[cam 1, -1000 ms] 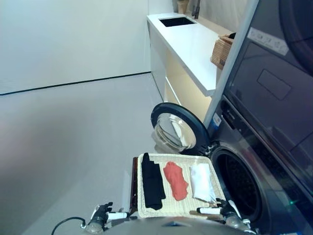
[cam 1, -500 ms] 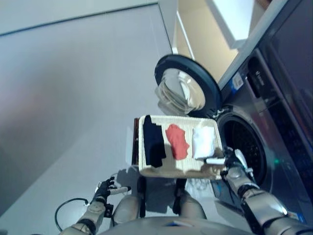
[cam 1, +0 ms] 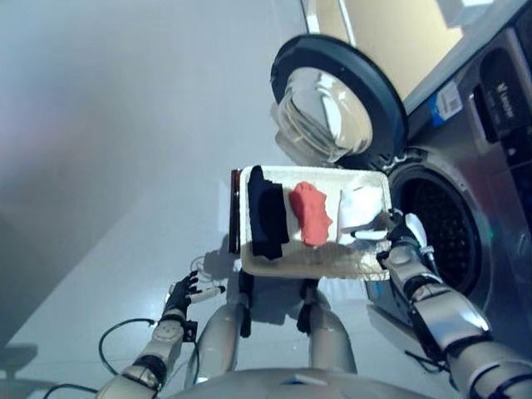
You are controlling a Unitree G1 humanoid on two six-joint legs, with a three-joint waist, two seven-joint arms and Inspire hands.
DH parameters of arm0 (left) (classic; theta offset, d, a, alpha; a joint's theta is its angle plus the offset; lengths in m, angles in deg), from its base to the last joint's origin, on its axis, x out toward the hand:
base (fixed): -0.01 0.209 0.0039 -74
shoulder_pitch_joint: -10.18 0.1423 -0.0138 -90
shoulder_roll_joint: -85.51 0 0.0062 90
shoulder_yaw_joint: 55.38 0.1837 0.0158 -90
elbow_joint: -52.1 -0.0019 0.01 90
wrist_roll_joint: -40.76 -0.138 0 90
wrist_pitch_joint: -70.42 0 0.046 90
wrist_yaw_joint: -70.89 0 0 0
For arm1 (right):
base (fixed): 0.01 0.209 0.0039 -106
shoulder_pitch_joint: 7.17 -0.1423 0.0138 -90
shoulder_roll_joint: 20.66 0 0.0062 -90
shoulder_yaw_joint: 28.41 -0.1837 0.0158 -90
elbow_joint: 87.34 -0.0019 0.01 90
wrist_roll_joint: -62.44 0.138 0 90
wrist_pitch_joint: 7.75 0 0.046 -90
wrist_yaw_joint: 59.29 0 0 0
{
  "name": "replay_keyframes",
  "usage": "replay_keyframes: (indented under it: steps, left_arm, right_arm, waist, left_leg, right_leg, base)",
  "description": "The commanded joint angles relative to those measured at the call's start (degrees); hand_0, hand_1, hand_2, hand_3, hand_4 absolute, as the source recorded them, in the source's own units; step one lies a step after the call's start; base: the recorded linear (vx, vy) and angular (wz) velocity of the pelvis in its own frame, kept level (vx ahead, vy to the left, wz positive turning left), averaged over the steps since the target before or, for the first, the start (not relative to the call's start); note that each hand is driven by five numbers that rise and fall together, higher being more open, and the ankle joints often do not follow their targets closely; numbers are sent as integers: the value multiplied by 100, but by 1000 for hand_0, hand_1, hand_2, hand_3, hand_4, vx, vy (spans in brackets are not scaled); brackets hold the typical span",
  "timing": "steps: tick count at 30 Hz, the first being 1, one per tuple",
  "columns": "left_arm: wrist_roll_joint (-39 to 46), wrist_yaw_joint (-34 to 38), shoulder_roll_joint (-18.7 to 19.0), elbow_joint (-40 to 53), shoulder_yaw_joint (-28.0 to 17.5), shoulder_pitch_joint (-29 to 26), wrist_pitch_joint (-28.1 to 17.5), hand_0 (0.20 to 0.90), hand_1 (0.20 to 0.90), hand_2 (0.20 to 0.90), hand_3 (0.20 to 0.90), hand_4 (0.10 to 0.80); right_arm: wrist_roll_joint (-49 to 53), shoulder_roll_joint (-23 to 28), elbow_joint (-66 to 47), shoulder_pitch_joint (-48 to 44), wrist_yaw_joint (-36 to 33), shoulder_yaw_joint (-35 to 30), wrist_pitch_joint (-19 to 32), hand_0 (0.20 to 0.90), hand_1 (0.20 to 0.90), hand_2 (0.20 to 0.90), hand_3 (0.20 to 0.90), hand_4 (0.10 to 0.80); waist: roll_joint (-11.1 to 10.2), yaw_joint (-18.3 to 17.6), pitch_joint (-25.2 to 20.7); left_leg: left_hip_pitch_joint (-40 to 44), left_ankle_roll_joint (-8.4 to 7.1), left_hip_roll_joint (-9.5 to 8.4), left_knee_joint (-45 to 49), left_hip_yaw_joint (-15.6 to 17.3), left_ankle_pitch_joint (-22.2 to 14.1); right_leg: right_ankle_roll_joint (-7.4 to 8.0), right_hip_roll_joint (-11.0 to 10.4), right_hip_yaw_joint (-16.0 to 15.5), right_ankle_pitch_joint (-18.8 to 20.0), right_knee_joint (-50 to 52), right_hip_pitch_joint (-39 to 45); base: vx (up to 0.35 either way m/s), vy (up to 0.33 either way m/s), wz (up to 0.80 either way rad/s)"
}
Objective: Pick up the clothes and place them into the washing machine
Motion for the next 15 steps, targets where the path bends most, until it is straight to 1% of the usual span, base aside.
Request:
replay_keyframes:
  steps: [1, 7, 8, 9, 11, 15]
  left_arm:
    - [324, 149, 74, 152, -36, 136, -160, 900, 900, 900, 900, 800]
    - [622, 248, 72, 435, -190, 117, -264, 900, 900, 900, 900, 800]
    - [622, 248, 72, 435, -190, 117, -264, 900, 900, 900, 900, 800]
    - [661, 267, 68, 507, -198, 125, -281, 900, 900, 900, 900, 800]
    - [735, 293, 52, 588, -228, 115, -309, 900, 900, 900, 900, 800]
    - [830, 323, 47, 747, -227, 121, -368, 900, 900, 900, 900, 800]
  right_arm:
    - [125, 619, 174, -391, -426, 243, -10, 900, 900, 900, 900, 800]
    - [122, 751, 264, -723, -574, 343, -27, 900, 900, 900, 900, 800]
    - [122, 751, 264, -723, -574, 343, -27, 900, 900, 900, 900, 800]
    - [108, 748, 274, -719, -596, 371, -22, 900, 900, 900, 900, 800]
    - [77, 738, 342, -794, -630, 422, -30, 900, 900, 900, 900, 800]
    - [41, 767, 431, -857, -687, 482, -51, 900, 900, 900, 900, 800]
  waist:
    - [98, 169, -126]
    - [161, 208, -59]
    - [161, 209, -60]
    - [178, 229, -69]
    - [213, 245, -73]
    - [280, 287, -59]
  left_leg:
    - [-739, -607, 29, 463, -271, 227]
    - [-1375, -619, 43, 1145, -311, 12]
    - [-1377, -619, 43, 1146, -311, 11]
    - [-1380, -646, 74, 1289, -338, -235]
    - [-1593, -629, 80, 1553, -351, -345]
    - [-1825, -586, 44, 1695, -379, -380]
  right_leg:
    - [418, -199, -97, -584, 905, 8]
    - [369, -239, -59, -777, 1495, -582]
    - [369, -239, -59, -777, 1495, -583]
    - [413, -215, -11, -988, 1668, -614]
    - [386, -243, 7, -1115, 1953, -837]
    - [344, -251, 37, -1178, 2145, -1070]
  base:
    - [-37, 2, 9]
    - [-20, 5, 5]
    - [97, -8, 9]
    - [101, -4, 9]
    - [62, 13, 7]
    - [4, 3, 1]
